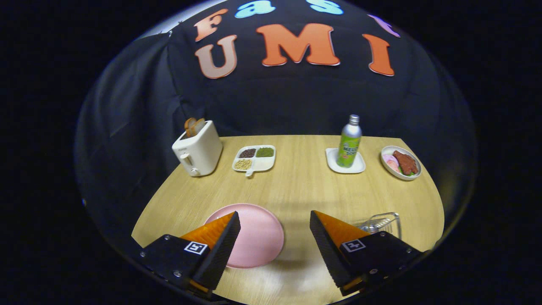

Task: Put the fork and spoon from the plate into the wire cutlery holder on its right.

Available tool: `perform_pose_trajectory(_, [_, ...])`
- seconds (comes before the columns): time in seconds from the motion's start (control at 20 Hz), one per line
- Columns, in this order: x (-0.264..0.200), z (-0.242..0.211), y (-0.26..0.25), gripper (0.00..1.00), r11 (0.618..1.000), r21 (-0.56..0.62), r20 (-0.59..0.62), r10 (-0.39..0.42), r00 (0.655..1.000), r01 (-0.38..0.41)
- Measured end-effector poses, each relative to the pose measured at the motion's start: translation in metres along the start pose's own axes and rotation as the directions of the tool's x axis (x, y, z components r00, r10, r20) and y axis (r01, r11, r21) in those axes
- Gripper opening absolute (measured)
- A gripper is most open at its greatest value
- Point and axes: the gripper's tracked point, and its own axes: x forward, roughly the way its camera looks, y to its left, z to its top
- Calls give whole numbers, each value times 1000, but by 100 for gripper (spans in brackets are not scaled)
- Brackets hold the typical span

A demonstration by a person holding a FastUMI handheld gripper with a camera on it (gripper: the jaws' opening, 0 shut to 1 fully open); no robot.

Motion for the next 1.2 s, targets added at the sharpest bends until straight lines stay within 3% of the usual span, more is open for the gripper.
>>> perform_pose_trajectory(0.15, [25, -34, 50, 99, 999, -14, -28, 52, 998, -52])
perform_pose_trajectory(0.45, [56, -81, 91, 99, 993, -97, -110, 50, 993, -60])
perform_pose_trajectory(0.65, [70, -103, 98, 88, 988, -144, -158, 27, 987, -50])
perform_pose_trajectory(0.75, [77, -112, 96, 74, 987, -160, -183, 5, 983, -34])
perform_pose_trajectory(0.9, [84, -131, 98, 42, 986, -158, -263, 4, 965, -47])
perform_pose_trajectory(0.95, [84, -133, 97, 35, 987, -156, -274, -4, 962, -40])
perform_pose_trajectory(1.0, [86, -129, 94, 19, 987, -156, -267, -9, 964, -34])
perform_pose_trajectory(1.05, [82, -130, 92, 10, 990, -141, -279, -9, 960, -31])
perform_pose_trajectory(1.2, [70, -119, 80, 5, 997, -82, -285, -6, 958, -18])
